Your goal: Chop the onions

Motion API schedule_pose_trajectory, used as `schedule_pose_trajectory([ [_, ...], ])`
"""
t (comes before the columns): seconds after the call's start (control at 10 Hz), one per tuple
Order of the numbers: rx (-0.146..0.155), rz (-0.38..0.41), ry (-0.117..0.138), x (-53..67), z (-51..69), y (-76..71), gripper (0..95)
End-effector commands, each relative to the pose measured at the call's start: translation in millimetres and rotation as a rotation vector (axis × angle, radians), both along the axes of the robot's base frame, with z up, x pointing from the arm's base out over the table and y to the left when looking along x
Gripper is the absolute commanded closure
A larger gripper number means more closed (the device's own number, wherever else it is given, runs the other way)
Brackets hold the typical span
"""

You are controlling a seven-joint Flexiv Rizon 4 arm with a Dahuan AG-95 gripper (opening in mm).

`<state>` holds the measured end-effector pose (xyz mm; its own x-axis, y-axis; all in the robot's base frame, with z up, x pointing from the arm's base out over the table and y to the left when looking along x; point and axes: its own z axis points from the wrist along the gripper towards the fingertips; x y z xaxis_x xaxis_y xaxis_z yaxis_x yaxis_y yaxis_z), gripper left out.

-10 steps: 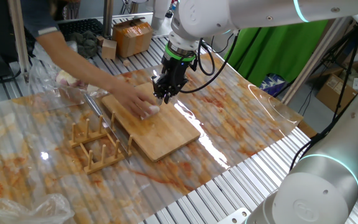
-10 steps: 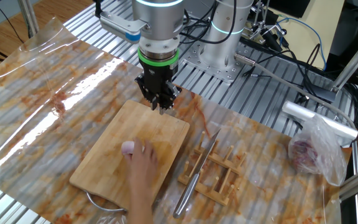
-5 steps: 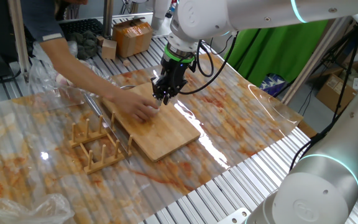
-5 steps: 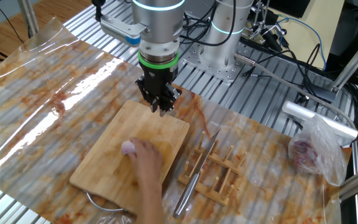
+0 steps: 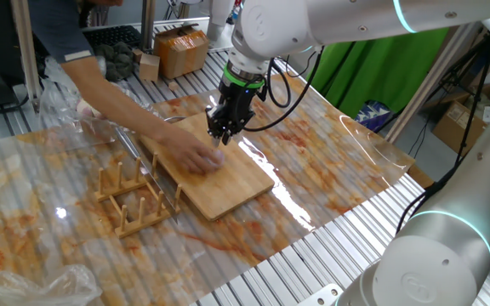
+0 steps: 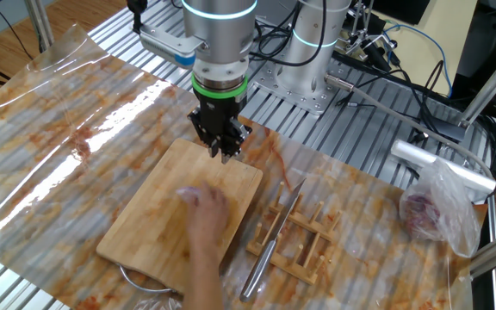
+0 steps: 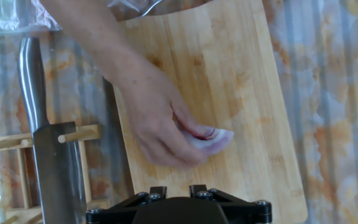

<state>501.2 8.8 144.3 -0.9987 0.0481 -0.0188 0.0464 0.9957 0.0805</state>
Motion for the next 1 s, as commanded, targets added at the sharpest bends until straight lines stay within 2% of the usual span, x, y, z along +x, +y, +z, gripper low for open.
schedule_pose_trajectory([
  [0.1, -0.001, 0.000, 0.000, 0.7, -4.4, 0.8, 76.0],
  [0.9, 0.006, 0.002, 0.000, 0.6, -22.3, 4.8, 76.0],
  [1.0, 0.024, 0.008, 0.000, -2.3, -24.2, 5.8, 76.0],
])
